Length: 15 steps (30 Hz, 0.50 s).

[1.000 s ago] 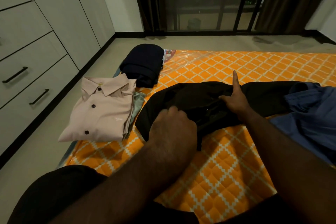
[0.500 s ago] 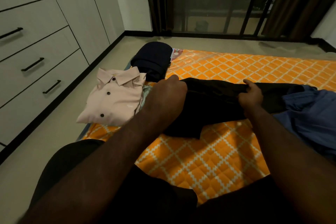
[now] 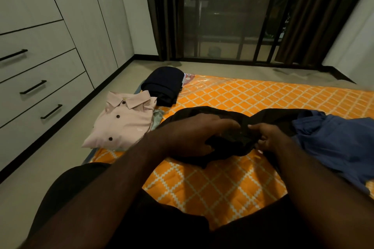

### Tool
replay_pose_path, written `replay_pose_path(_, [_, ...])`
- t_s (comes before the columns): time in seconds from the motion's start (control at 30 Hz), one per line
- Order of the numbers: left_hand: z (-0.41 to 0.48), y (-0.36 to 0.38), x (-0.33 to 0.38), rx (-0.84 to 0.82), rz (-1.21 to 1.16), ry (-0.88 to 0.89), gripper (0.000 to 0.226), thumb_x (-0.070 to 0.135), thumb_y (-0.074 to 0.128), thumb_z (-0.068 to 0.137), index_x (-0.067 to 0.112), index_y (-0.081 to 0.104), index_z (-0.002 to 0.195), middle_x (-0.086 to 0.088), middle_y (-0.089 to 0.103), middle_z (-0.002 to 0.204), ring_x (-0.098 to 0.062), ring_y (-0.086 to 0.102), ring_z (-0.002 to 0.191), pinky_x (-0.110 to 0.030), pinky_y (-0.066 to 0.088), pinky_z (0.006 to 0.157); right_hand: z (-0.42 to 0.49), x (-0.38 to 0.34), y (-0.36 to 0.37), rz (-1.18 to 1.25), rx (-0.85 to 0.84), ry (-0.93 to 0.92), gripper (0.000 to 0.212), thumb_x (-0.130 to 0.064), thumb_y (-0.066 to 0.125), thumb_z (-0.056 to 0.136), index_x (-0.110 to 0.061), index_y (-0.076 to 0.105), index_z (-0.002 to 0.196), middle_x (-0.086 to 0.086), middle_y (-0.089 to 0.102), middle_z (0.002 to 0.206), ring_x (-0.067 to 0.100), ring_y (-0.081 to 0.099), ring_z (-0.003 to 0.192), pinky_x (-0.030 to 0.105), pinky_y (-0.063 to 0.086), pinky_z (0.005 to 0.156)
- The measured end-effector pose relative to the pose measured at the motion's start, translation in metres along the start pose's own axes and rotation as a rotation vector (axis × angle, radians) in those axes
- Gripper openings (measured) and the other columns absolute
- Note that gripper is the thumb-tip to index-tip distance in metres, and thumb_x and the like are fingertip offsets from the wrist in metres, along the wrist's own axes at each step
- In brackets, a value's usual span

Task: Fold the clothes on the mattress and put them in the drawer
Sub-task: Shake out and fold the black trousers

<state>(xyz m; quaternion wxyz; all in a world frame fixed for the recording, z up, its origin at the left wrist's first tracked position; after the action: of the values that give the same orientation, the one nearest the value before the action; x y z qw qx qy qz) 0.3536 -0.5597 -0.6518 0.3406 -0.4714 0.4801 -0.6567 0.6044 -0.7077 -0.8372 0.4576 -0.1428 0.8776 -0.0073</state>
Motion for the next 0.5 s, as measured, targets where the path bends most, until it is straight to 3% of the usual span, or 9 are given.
replay_pose_path(0.07, [0.0, 0.009, -0.002, -0.089, 0.05, -0.012, 0.059, 0.022, 0.074, 0.086, 0.025, 0.052, 0.141, 0.011, 0.054, 0.112, -0.005, 0.051, 0.099, -0.025, 0.049, 0.082, 0.006, 0.006, 0.005, -0.013, 0.006, -0.012, 0.025, -0.01, 0.076, 0.09, -0.006, 0.063, 0.111, 0.013, 0.065, 0.109, 0.032, 0.065, 0.1, 0.04, 0.055, 0.071])
replay_pose_path(0.13, [-0.003, 0.015, -0.003, -0.152, 0.101, 0.016, 0.035, 0.026, 0.076, 0.085, 0.019, 0.069, 0.119, 0.004, 0.061, 0.106, -0.012, 0.058, 0.094, -0.032, 0.052, 0.079, 0.01, 0.007, 0.002, 0.03, 0.053, -0.024, 0.021, -0.009, 0.072, 0.093, -0.006, 0.062, 0.112, 0.014, 0.065, 0.115, 0.032, 0.065, 0.101, 0.043, 0.059, 0.077])
replay_pose_path(0.2, [-0.007, 0.022, -0.005, -0.226, 0.071, 0.038, 0.023, 0.024, 0.077, 0.084, 0.015, 0.075, 0.105, 0.005, 0.061, 0.098, -0.014, 0.059, 0.089, -0.031, 0.05, 0.075, 0.015, 0.006, -0.006, 0.089, 0.106, -0.034, 0.018, -0.005, 0.067, 0.095, -0.007, 0.061, 0.111, 0.014, 0.064, 0.11, 0.032, 0.063, 0.096, 0.046, 0.058, 0.076])
replay_pose_path(0.27, [-0.009, 0.028, -0.002, -0.268, 0.024, 0.078, 0.02, 0.023, 0.078, 0.085, 0.013, 0.076, 0.102, 0.007, 0.058, 0.094, -0.013, 0.058, 0.086, -0.033, 0.049, 0.075, 0.016, 0.004, -0.009, 0.142, 0.108, -0.046, 0.021, 0.0, 0.062, 0.097, -0.007, 0.06, 0.116, 0.012, 0.06, 0.101, 0.031, 0.059, 0.085, 0.048, 0.056, 0.077])
replay_pose_path(0.33, [-0.006, 0.032, 0.002, -0.251, 0.012, 0.133, 0.02, 0.028, 0.078, 0.085, 0.013, 0.078, 0.1, 0.003, 0.062, 0.097, -0.015, 0.059, 0.088, -0.04, 0.049, 0.082, 0.019, 0.002, -0.009, 0.133, 0.134, -0.092, 0.031, 0.002, 0.062, 0.096, -0.003, 0.06, 0.126, 0.014, 0.061, 0.108, 0.034, 0.061, 0.094, 0.05, 0.057, 0.087])
replay_pose_path(0.43, [0.0, 0.043, 0.0, -0.235, -0.071, 0.109, 0.024, 0.027, 0.074, 0.09, 0.013, 0.073, 0.11, -0.002, 0.063, 0.115, -0.016, 0.057, 0.106, -0.036, 0.046, 0.093, 0.019, -0.011, -0.007, 0.035, 0.204, -0.277, 0.037, 0.002, 0.062, 0.094, -0.004, 0.06, 0.13, 0.014, 0.065, 0.119, 0.033, 0.063, 0.107, 0.049, 0.058, 0.087])
replay_pose_path(0.5, [0.003, 0.048, -0.01, -0.194, -0.165, 0.029, 0.022, 0.024, 0.068, 0.096, 0.016, 0.063, 0.115, 0.001, 0.062, 0.11, -0.012, 0.057, 0.098, -0.032, 0.048, 0.083, 0.007, -0.031, 0.0, -0.096, 0.208, -0.464, 0.036, 0.003, 0.059, 0.093, -0.009, 0.06, 0.127, 0.013, 0.066, 0.119, 0.032, 0.064, 0.107, 0.051, 0.058, 0.09])
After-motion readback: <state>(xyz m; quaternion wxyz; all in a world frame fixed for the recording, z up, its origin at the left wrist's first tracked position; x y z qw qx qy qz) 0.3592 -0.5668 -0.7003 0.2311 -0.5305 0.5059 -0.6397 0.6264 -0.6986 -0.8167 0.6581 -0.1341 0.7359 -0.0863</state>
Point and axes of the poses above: each hand's wrist, its own z-axis towards the middle knuckle, its own y-axis out of the palm, x = y × z, the point moved 7 cm from there along z, towards the middle knuckle
